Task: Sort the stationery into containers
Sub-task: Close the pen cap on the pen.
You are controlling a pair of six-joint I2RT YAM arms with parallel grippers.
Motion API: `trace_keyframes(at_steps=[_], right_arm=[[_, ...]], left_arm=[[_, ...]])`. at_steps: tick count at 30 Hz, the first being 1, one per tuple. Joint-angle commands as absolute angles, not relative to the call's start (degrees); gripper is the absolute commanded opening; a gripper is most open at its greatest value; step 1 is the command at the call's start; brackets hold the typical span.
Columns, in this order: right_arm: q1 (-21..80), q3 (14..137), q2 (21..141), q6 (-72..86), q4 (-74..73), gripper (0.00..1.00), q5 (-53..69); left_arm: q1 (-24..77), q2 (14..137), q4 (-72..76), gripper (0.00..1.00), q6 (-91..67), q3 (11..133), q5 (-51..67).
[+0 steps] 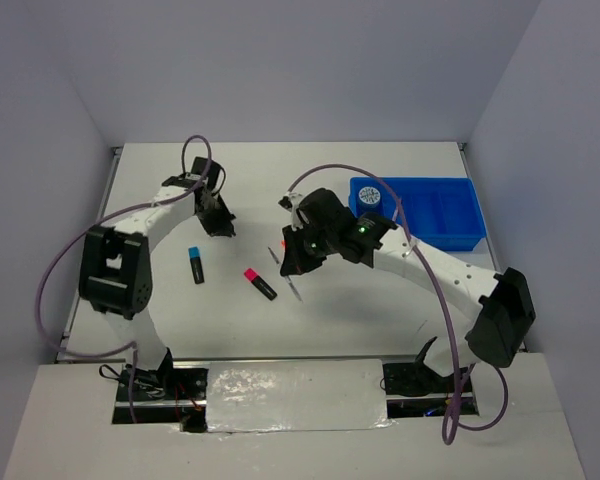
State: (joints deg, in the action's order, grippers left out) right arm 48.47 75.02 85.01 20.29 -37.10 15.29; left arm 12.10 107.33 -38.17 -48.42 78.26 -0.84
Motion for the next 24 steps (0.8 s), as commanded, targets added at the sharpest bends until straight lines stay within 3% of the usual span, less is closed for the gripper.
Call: trace_keyframes(at_steps=[1, 6, 12, 24], right_arm=[[48.4, 69.1, 76.9, 27.4, -22.0, 0.0, 20.0], [48.7, 58.3, 70.1, 38.0, -4.2, 0.0, 20.4], [49.8, 58.4, 66.4, 35.8, -0.2, 0.0, 21.4], [50.8, 62.0, 64.7, 33.8, -2.0, 0.0, 17.5]], left_arm=[[13.9, 93.3, -27.9, 0.0, -47.2, 77.0, 12.6], [14.4, 77.2, -8.6, 0.0, -53.6, 67.4, 24.2], [15.2, 65.3, 14.2, 0.0, -58.8, 58.4, 32.5], [16.7, 55.9, 22.5, 0.0, -58.3, 55.6, 39.0]])
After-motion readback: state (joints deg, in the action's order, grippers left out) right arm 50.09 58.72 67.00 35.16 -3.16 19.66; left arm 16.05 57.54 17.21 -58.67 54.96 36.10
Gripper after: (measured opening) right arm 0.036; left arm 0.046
